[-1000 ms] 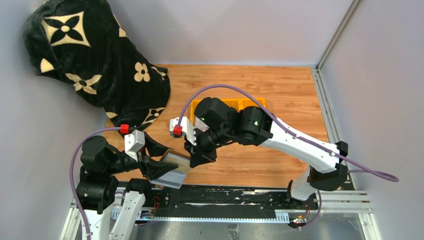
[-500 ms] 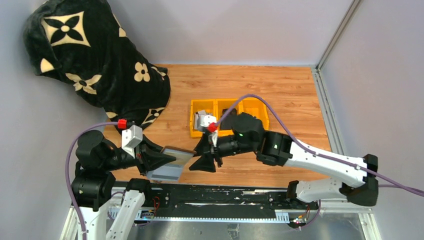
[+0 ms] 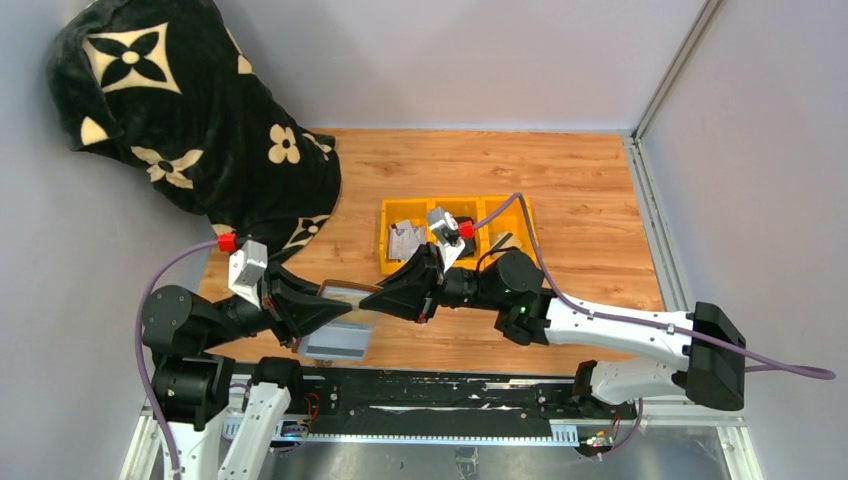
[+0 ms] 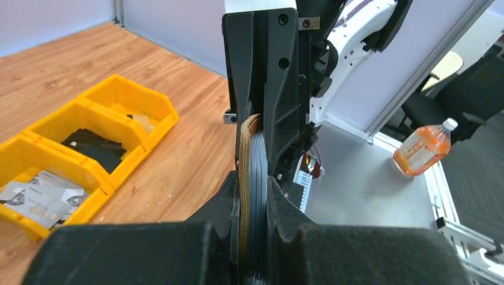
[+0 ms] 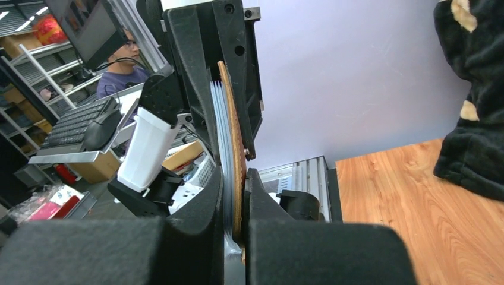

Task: Take the credit cards out of the card holder
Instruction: Remove the credit card from the card holder.

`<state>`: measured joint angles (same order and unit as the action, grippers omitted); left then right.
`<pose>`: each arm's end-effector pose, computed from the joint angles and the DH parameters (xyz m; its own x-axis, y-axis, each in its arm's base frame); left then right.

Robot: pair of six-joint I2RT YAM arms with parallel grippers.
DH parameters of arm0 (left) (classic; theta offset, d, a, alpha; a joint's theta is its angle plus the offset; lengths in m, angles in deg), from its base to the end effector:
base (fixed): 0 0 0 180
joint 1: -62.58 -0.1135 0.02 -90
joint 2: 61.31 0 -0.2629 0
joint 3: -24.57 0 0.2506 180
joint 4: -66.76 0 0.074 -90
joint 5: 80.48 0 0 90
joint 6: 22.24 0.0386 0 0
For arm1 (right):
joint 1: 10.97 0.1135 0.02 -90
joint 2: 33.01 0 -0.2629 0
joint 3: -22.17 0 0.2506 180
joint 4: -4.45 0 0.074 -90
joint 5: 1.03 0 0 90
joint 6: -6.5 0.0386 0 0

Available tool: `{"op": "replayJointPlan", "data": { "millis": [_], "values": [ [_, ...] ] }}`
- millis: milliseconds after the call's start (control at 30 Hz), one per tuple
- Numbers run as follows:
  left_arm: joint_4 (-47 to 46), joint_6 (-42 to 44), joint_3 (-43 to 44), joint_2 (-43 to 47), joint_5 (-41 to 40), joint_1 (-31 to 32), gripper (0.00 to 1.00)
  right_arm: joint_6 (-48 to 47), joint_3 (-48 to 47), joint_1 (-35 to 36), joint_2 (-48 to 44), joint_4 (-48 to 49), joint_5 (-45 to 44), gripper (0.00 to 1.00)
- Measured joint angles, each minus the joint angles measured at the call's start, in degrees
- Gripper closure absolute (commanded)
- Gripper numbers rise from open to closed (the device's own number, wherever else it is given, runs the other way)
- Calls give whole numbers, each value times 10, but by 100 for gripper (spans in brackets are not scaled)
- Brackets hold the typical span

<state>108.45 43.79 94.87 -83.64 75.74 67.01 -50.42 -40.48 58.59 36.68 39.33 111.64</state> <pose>0.0308 -0.0378 0.4093 -0.2814 -0.1425 -0.9489 0.9014 0.2997 -0.3124 0.0819 0.2623 0.3805 -0.4002 0.3682 -0.8392 -0.9132 -0.2364 0.3318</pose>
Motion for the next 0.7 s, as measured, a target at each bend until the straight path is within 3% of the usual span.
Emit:
{"op": "replayJointPlan", "data": {
  "millis": [100, 167, 233, 367, 533, 700],
  "values": [
    [-28, -39, -14, 15, -11, 0, 56, 14, 0, -8, -4, -3, 14, 100],
    [-8, -24, -2, 3, -21, 1, 44, 17, -1, -13, -17, -37, 21, 100],
    [15, 1, 20, -18, -25, 1, 38, 4, -12, -23, -45, -123, 33, 100],
    [44, 40, 25, -36, -2, 1, 42, -63, -122, -39, -50, -329, 65, 100],
    [61, 68, 5, -37, 47, 1, 49, -170, -350, -43, 33, -591, 127, 100],
    [69, 80, -9, -40, 75, 1, 62, -254, -448, -43, 117, -771, 147, 100]
  ]
}}
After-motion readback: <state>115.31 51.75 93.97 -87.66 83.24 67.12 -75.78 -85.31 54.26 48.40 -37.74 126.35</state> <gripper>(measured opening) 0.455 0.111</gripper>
